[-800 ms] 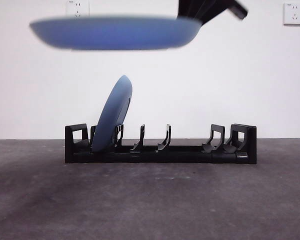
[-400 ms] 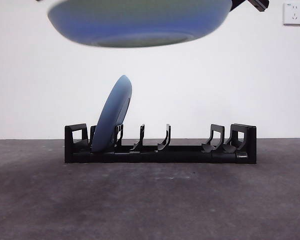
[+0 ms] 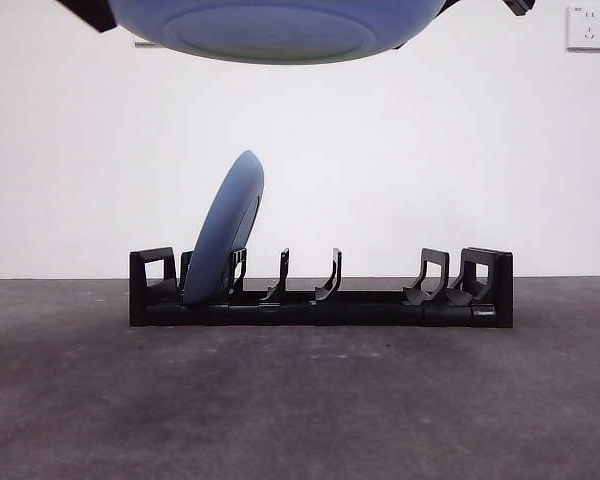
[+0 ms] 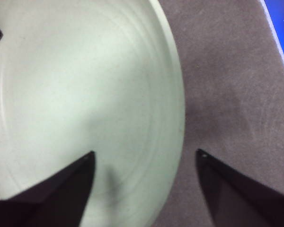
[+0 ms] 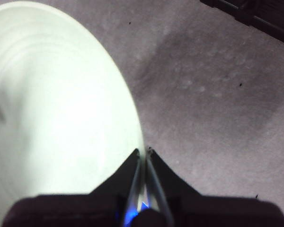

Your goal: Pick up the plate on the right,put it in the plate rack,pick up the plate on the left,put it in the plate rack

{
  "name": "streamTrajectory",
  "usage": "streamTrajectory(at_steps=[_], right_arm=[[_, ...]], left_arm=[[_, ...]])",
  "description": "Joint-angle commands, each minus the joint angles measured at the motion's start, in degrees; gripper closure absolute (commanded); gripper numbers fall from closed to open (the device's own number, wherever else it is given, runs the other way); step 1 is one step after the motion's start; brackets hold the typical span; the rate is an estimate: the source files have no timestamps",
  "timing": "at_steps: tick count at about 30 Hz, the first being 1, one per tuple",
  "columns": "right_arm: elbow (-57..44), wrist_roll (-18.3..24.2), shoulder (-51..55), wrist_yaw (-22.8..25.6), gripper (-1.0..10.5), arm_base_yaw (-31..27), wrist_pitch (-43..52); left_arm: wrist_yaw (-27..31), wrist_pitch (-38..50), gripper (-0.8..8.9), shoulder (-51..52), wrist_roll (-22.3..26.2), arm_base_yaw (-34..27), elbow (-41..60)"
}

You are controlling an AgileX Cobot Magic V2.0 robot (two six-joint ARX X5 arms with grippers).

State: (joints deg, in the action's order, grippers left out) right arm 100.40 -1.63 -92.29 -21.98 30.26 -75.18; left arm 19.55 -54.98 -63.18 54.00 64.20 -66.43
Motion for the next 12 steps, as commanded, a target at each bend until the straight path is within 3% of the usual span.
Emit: streamTrajectory(at_steps=[1, 3, 12], right_arm=[[0.37, 0.52, 0.0, -0.57, 9.6, -0.02, 0.0], [0.37, 0.52, 0.0, -0.57, 9.6, 0.0, 0.02], [0.37, 0.57, 0.0, -0.52, 9.6, -0.02, 0.2]], left_arm=[[-0.09, 0.42, 7.8, 0.02, -0.02, 0.13, -0.15], [-0.09, 0.42, 8.22, 0.02, -0.9, 0.13, -0.15], [-2.47, -0.22, 8.22, 0.02, -1.49, 0.15, -0.15]])
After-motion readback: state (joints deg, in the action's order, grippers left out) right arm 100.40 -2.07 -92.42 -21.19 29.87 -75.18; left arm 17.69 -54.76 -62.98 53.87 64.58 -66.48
